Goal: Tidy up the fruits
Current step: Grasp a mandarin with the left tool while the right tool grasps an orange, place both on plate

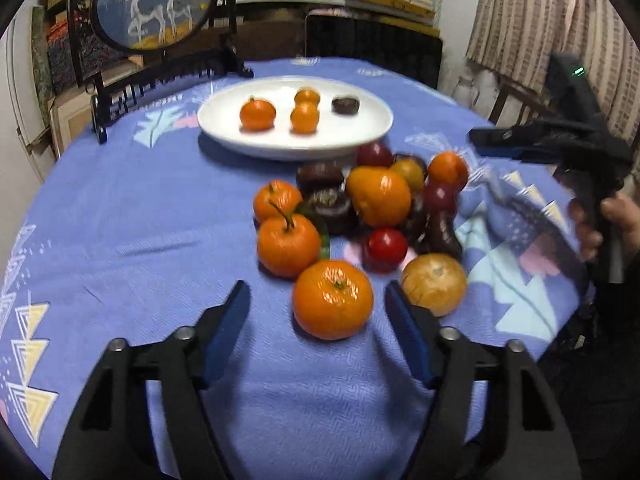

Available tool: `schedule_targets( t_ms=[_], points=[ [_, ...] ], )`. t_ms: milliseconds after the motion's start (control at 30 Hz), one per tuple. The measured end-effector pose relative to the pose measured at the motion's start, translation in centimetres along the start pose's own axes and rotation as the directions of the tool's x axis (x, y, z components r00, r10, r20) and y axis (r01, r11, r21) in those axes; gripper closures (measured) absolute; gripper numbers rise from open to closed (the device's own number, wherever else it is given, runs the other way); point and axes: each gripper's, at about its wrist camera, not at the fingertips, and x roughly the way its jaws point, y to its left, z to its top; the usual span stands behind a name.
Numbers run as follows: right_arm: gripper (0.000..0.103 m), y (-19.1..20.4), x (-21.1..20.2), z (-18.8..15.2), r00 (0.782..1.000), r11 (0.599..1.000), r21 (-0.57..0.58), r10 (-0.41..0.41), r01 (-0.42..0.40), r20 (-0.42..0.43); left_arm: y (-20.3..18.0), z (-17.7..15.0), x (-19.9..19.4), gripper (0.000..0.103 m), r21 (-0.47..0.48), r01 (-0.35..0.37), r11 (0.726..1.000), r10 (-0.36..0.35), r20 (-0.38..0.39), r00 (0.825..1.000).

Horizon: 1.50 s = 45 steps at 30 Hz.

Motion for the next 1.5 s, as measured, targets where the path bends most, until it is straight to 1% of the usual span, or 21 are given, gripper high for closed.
schedule_targets(
  t_ms=[33,67,133,167,267,333,400,433,533,600,633,667,733,867,1033,1167,1200,1333,1400,1467,1500],
  points=[
    [0.045,0.1,-0.1,-0.2,1.000,1.000,-0.006,-0.005,0.005,0.001,-0.1,-0.1,0.5,0.047,-0.004,0.004,1.000,-0.004,-0.011,1.000],
    [0.045,0.3,-0.2,-0.4,1.000,1.000,-0.016,-0.019,0.019,0.003,-0.1,-0.2,1.3,0.054,-0.011,0.013,1.000,-0.014,-0.028,1.000],
    [0.045,0.3,-0.4,-0.9,0.999,0.998,-0.031,-0.047,0.047,0.003,-0.9,-0.7,1.4,0.058,0.011,-0.036,0.999,0.035,0.008,0.999],
    [0.045,0.2,-0.4,-1.1,0.999,0.998,-0.032,-0.050,0.050,0.000,-1.3,-0.9,1.3,0.059,0.021,-0.051,0.998,0.051,0.012,0.999],
    [0.045,0.3,-0.1,-1.4,0.999,0.998,-0.034,-0.046,0.045,-0.020,-1.7,-1.2,0.0,0.059,0.013,-0.009,1.000,0.008,0.044,0.999],
    [0.045,0.7,0.3,-1.5,0.999,0.998,-0.049,-0.037,0.035,-0.033,-1.9,-1.3,-1.3,0.059,0.023,-0.004,1.000,0.002,0.084,0.996],
    [0.045,1.2,0.9,-1.5,0.999,0.998,-0.062,-0.033,0.030,-0.043,-1.9,-1.1,-2.2,0.059,0.017,0.003,1.000,-0.005,0.103,0.995],
    [0.045,1.4,1.3,-1.4,0.998,0.997,-0.070,-0.034,0.031,-0.048,-1.9,-1.0,-2.5,0.059,0.016,0.003,1.000,-0.005,0.108,0.994],
    [0.045,1.5,3.0,-0.9,0.994,0.994,-0.079,-0.084,0.078,-0.067,-2.0,-1.0,-3.0,0.059,0.015,-0.003,1.000,0.001,0.114,0.993],
    [0.045,1.2,4.0,-0.9,0.993,0.996,-0.055,-0.073,0.069,-0.090,-2.0,-1.2,-3.1,0.059,0.012,-0.003,1.000,0.002,0.111,0.994],
    [0.045,1.1,4.2,-0.9,0.994,0.997,-0.048,-0.065,0.061,-0.091,-1.9,-1.3,-3.1,0.059,0.009,-0.004,1.000,0.003,0.109,0.994],
    [0.057,1.2,4.3,-1.0,0.995,0.997,-0.050,-0.062,0.058,-0.084,-1.7,-1.4,-3.0,0.059,0.003,-0.005,1.000,0.004,0.106,0.994],
    [0.057,1.4,4.2,-1.3,0.995,0.995,-0.069,-0.072,0.067,-0.069,-1.3,-1.4,-3.0,0.059,-0.011,-0.005,1.000,0.007,0.104,0.995],
    [0.057,1.2,2.0,-1.3,0.999,0.999,-0.032,-0.025,0.024,-0.026,-0.6,-0.7,-3.4,0.059,-0.029,0.001,1.000,0.003,0.124,0.992],
    [0.057,1.1,-0.3,0.6,0.999,0.999,-0.008,0.038,-0.038,0.015,-0.5,2.5,-3.7,0.059,-0.010,-0.002,1.000,0.004,0.157,0.988],
    [0.057,1.7,-0.2,3.3,0.998,0.998,-0.008,0.061,-0.061,0.031,0.3,6.8,-1.9,0.059,-0.030,0.028,0.999,-0.023,0.161,0.987],
    [0.057,1.8,0.1,4.2,0.997,0.998,-0.010,0.066,-0.065,0.034,0.7,8.4,-0.7,0.059,-0.044,0.048,0.998,-0.041,0.149,0.988],
    [0.057,2.1,2.8,7.2,0.998,0.998,0.008,0.061,-0.061,0.015,1.6,12.7,3.0,0.059,-0.070,0.055,0.996,-0.048,0.098,0.994],
    [0.057,2.2,4.5,8.3,0.999,0.999,0.006,0.047,-0.047,0.002,1.7,13.9,4.6,0.059,-0.063,0.054,0.997,-0.050,0.073,0.996],
    [0.057,2.3,6.1,8.9,0.999,0.999,0.005,0.039,-0.039,-0.016,1.5,14.8,6.2,0.059,-0.048,0.034,0.998,-0.032,0.047,0.998],
    [0.055,2.4,7.0,9.3,0.999,0.999,-0.002,0.034,-0.034,-0.026,1.5,15.3,7.4,0.058,-0.044,0.030,0.999,-0.029,0.017,0.999]
  ],
)
